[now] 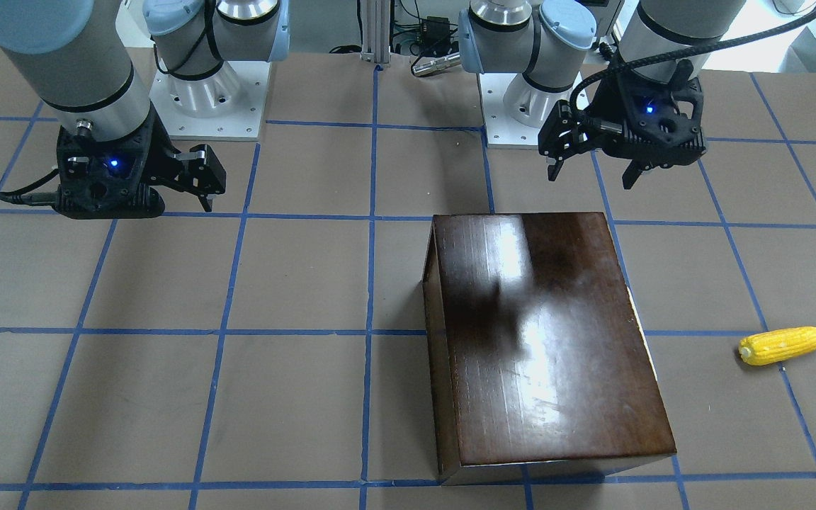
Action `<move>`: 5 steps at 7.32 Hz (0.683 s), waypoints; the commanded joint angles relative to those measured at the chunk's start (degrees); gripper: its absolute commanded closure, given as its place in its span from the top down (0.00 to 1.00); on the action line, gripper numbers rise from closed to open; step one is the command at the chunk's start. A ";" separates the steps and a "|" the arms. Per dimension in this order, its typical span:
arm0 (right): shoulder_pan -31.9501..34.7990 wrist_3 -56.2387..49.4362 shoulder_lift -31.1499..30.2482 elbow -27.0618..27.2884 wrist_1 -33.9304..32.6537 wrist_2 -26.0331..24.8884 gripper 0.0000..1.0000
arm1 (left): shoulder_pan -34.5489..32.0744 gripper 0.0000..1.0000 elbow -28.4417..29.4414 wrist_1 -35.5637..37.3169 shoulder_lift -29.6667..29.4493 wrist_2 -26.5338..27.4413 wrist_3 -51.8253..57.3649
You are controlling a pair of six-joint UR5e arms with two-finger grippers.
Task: Open drawer and put corn inside
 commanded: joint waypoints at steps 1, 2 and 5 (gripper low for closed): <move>0.05 0.00 0.00 0.00 0.00 0.00 1.00 | 0.04 1.00 -0.31 -0.06 0.01 -0.17 -0.08; -0.04 0.00 0.00 0.00 0.00 0.00 1.00 | 0.04 1.00 -0.31 -0.06 -0.07 -0.09 -0.08; -0.04 0.00 0.00 0.00 0.00 0.00 1.00 | 0.04 1.00 0.13 -0.06 0.36 -0.26 0.01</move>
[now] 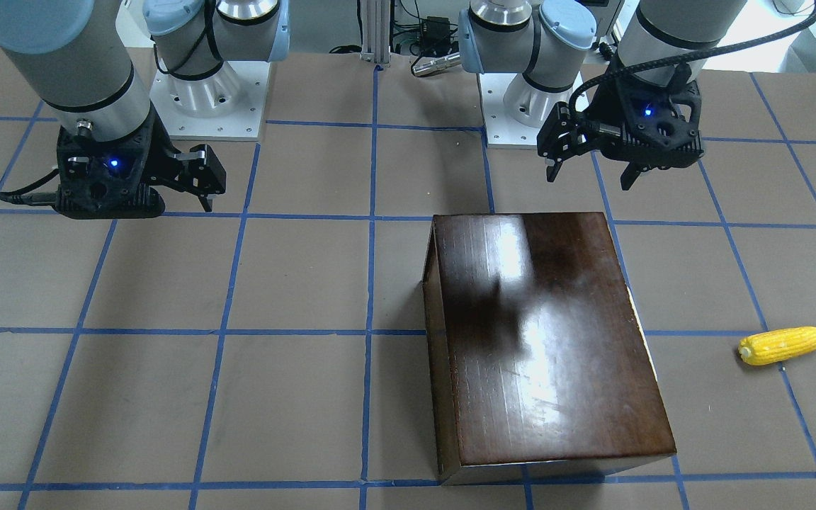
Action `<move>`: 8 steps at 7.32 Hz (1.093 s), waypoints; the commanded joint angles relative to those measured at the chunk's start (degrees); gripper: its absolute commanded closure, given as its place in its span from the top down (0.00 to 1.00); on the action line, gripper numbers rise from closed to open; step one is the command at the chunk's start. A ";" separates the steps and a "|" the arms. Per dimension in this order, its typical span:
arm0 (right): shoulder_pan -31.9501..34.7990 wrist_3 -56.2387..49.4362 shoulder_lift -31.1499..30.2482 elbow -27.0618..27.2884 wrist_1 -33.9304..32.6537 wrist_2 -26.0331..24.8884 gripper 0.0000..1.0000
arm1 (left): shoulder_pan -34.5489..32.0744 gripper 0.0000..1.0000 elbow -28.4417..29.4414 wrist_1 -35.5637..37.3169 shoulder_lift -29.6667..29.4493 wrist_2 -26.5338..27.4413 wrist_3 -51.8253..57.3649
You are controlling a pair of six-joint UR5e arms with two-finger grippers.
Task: Open drawer and put corn inside
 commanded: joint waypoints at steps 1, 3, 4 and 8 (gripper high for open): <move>-0.01 0.00 0.00 0.00 0.00 0.00 1.00 | 0.04 1.00 -0.41 -0.02 0.33 0.04 0.01; -0.01 0.00 0.00 0.00 0.00 0.00 1.00 | 0.57 1.00 0.11 -0.02 0.77 -0.05 0.10; 0.08 0.00 0.00 0.00 0.00 0.00 1.00 | 0.57 1.00 -0.15 -0.11 0.68 -0.05 0.01; -0.01 0.00 0.00 0.00 0.00 0.00 1.00 | 0.31 1.00 -0.85 -0.11 -0.10 -0.14 -0.43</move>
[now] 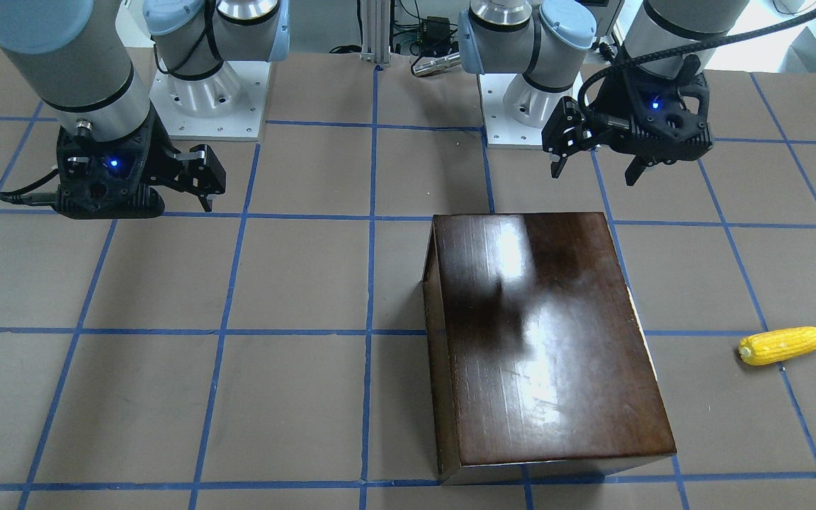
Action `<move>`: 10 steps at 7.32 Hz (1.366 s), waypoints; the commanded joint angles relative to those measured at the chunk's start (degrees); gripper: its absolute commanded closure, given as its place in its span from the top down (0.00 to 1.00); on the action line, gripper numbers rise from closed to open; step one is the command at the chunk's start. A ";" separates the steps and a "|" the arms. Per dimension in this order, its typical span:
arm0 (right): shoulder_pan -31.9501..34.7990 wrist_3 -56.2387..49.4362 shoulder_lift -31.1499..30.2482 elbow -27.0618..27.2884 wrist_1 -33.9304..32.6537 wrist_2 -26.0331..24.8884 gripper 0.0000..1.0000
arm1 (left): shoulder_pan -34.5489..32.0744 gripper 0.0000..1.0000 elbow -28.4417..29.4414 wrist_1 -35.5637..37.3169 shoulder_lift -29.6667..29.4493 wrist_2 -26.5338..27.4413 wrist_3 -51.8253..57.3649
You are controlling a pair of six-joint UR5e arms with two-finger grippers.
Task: Open drawer and put corn inside
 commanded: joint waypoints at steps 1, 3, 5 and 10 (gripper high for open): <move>0.00 0.00 0.00 0.00 0.00 0.00 1.00 | -0.17 1.00 -0.45 0.09 0.00 0.01 -0.19; 0.00 0.00 0.00 0.00 0.00 0.00 1.00 | -0.17 1.00 -0.54 0.00 -0.08 0.01 -0.10; 0.00 0.00 0.00 0.00 0.00 0.00 1.00 | 0.00 1.00 0.07 0.17 -0.16 -0.07 -0.02; 0.00 0.00 0.00 0.00 0.00 0.00 1.00 | 0.18 1.00 -0.19 0.18 -0.78 -0.16 -0.01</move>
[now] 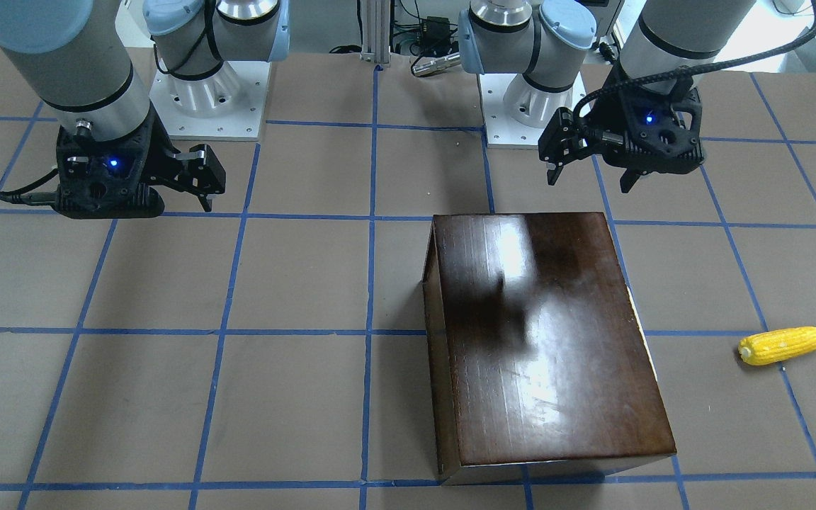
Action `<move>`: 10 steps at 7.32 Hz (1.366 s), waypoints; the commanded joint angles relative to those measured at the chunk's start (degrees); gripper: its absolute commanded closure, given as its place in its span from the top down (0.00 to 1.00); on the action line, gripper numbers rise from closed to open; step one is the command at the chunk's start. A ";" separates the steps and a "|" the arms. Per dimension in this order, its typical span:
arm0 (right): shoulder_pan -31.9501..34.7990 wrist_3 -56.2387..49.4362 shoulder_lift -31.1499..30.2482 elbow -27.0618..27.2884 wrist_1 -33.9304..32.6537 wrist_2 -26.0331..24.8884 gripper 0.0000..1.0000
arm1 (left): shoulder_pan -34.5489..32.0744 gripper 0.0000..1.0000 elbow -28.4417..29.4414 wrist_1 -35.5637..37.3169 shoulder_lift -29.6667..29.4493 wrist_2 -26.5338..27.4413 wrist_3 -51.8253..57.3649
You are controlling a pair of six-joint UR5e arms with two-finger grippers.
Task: Open drawer and put corn inside
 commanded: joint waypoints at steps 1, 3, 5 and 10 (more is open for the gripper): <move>0.00 0.00 0.03 0.00 0.00 0.00 1.00 | 0.20 1.00 -0.27 -0.17 0.29 0.11 0.55; 0.09 0.00 0.03 0.00 0.00 0.00 1.00 | 1.60 1.00 -0.28 0.00 -0.23 0.20 1.08; 0.00 0.00 0.03 0.00 0.00 0.00 1.00 | 4.32 1.00 0.16 -0.44 -0.85 0.28 1.52; 0.00 0.00 0.03 0.00 0.00 0.00 1.00 | 19.52 1.00 0.16 2.00 -10.58 -9.19 16.37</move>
